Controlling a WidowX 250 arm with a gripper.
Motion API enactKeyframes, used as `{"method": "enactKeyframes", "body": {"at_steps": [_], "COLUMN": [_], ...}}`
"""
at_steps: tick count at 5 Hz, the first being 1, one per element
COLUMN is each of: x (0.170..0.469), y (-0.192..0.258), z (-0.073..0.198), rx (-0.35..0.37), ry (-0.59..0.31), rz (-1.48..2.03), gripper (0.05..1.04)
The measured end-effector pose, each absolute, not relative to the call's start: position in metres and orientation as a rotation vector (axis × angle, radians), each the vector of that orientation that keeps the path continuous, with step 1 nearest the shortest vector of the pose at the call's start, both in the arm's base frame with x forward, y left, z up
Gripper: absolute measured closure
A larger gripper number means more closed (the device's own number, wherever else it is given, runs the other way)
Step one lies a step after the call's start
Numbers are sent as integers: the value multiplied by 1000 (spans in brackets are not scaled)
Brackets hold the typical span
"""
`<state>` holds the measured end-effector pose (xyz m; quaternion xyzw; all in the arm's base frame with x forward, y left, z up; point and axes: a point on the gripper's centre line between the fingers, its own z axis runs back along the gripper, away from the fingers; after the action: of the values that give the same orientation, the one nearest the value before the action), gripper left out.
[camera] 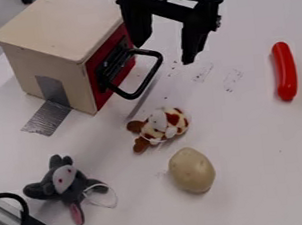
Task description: Take the giraffe and put it to the top of drawer
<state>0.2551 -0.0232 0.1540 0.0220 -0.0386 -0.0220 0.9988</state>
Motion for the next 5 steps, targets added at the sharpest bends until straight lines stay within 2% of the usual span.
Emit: {"method": "enactKeyframes", "body": {"at_steps": [1,2,3,5], "x": [253,241,235,249], "y": [-23,-14,3,2], "z": [147,137,126,80], "rx": [44,-9,-39,-53], "ry": [-51,-13,-21,-84], "rz": [-41,-30,-15,-68], "gripper": [83,83,83,83]}}
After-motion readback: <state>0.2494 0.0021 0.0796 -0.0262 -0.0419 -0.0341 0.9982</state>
